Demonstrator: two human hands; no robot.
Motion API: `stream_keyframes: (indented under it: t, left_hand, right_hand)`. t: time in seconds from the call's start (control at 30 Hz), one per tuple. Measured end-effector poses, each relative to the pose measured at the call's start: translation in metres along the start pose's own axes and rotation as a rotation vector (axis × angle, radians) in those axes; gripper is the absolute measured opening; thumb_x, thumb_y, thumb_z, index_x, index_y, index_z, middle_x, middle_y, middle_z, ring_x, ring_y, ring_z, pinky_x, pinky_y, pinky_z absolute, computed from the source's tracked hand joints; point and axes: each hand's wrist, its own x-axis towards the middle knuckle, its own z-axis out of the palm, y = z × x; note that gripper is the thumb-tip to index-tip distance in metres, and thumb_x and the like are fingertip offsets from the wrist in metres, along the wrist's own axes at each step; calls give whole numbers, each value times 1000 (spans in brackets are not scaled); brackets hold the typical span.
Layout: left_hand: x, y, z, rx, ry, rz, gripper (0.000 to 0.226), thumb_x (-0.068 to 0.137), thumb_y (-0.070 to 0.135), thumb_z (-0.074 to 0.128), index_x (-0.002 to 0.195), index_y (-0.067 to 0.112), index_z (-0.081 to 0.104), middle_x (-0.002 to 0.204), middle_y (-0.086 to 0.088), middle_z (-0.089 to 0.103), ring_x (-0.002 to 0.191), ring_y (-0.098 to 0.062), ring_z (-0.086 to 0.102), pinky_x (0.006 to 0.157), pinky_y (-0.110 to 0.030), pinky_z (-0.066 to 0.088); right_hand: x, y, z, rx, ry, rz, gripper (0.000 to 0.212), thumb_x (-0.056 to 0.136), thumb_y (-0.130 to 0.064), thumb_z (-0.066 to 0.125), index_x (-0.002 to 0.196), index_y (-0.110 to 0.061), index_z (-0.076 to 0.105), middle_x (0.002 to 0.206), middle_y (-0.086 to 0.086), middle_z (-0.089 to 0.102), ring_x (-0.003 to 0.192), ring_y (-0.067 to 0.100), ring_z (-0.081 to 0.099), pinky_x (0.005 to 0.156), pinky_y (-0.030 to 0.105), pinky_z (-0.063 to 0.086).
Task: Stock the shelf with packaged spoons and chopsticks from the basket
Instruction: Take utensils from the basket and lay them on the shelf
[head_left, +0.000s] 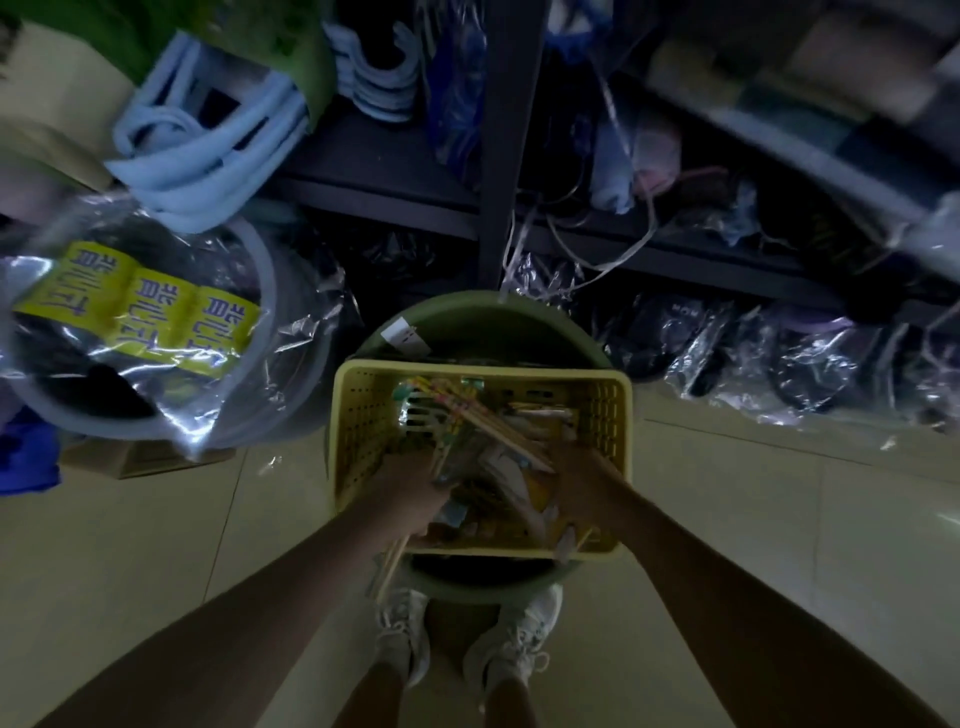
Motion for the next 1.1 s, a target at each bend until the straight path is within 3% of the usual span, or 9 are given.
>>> stream_keyframes:
  t: [0.1,0.2,0.3,0.47,0.7,0.8,0.93,1.0,1.1]
  left_hand:
    - [-42,-3,-15,105,-5,95,21,88,17,55,106,7,58,106,-15,64,94,-28,64,73,-29,47]
    - [-95,-3,-39,59,-3,129,36,92,17,50,126,5,49,118,-22,57,106,-30,59,92,-37,45]
    - [-152,8,-59,-12,10,264,13,92,25,50,98,14,56,88,-7,61,67,-8,57,70,-33,50]
    - [-239,54,-89,37,35,523,14,92,35,47,83,28,55,77,4,60,71,-9,57,62,-22,42]
    - [-323,128,-131,80,121,841,16,94,29,46,94,15,54,73,0,57,66,-12,55,59,-27,39]
    - [-354,155,-139,87,180,964,15,93,28,48,80,20,49,61,4,54,59,-14,52,58,-29,39]
    - [-395,206,-133,-11,219,1081,25,89,31,53,67,20,47,42,-1,50,53,-20,58,64,-37,50]
    - [-413,236,-125,-58,236,1108,28,89,30,55,66,16,48,45,0,49,49,-17,54,53,-29,46]
    - [-427,279,-116,-133,234,1092,35,88,35,55,62,13,51,48,-2,49,50,-22,50,58,-30,39]
  right_hand:
    - [-50,-16,-15,207,-63,65,37,95,-20,51,128,-4,49,123,18,59,95,22,57,67,12,48]
    - [-116,-32,-32,344,-37,42,10,94,-24,52,96,-17,59,84,4,62,70,10,53,59,18,41]
    - [-188,-40,-37,495,120,78,19,92,-23,55,73,-26,54,64,-4,55,57,4,51,55,17,41]
    - [-288,-78,-53,679,383,62,31,93,-17,55,62,-17,51,41,-9,50,40,-2,43,48,18,36]
    - [-398,-111,-100,756,773,-54,24,92,-24,55,77,-6,54,63,4,47,59,13,45,58,27,36]
    - [-447,-108,-118,752,952,-72,29,92,-22,55,87,7,57,72,7,55,69,17,51,66,32,40]
    - [-497,-103,-148,850,1096,-95,33,91,-26,55,79,4,54,68,10,50,64,20,45,63,33,37]
    - [-514,-103,-168,860,1182,-135,30,92,-28,55,74,-5,48,59,6,44,55,16,40,57,31,34]
    - [-535,-100,-204,988,1314,-224,23,94,-24,52,76,-11,48,56,4,44,46,16,39,48,27,36]
